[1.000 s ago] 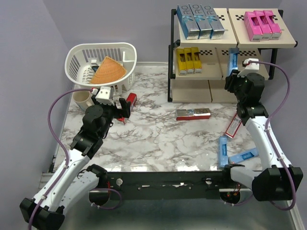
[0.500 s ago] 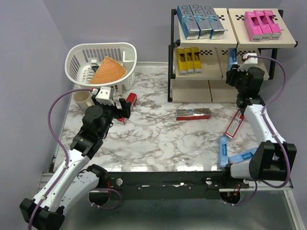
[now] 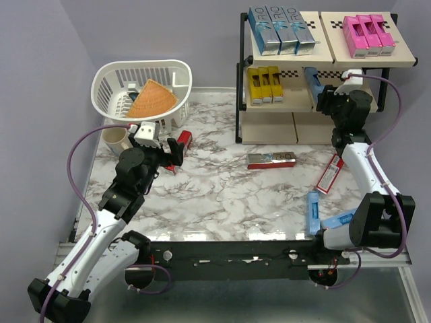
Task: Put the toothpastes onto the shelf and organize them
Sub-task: Place the toothpaste on the shelf.
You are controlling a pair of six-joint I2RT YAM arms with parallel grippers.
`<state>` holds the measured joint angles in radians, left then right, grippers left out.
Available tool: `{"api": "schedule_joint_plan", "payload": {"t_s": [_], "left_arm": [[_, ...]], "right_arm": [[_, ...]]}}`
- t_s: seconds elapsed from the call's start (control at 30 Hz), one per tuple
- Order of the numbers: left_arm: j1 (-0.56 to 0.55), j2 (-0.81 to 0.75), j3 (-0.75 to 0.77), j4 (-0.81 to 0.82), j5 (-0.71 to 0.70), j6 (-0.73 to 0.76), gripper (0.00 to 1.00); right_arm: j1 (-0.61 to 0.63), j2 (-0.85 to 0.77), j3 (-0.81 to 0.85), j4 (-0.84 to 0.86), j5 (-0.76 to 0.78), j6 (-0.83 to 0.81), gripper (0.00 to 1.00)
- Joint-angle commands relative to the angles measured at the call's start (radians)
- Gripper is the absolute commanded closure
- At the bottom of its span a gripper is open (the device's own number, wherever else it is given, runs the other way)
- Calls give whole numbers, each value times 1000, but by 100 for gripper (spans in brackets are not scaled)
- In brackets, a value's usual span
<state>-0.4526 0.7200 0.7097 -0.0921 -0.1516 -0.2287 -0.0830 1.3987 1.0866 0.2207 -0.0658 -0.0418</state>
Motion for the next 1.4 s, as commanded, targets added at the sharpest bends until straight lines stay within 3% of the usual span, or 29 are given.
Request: {"api": "schedule_joint_plan", "payload": {"t_s": [0.0,0.47,0.67,0.9,1.37], "left_arm": [[5,-5,-12,17,15,8,1],[5,-8,-12,17,18,9,1],[5,-8,-13,15,20,8,1],[5,-13,-12,17,24,5,1],[5,-37,-13,18,21,9,1]], "right_arm": [[-9,-6,-14,48,-25,6,45],[-23,16,-62,115,-108,13,41],[-47,36,-67,134,-132,5,48],[-101,5,-82,141,-169,5,64],[-238,68,18,98,-111,-119,64]]}}
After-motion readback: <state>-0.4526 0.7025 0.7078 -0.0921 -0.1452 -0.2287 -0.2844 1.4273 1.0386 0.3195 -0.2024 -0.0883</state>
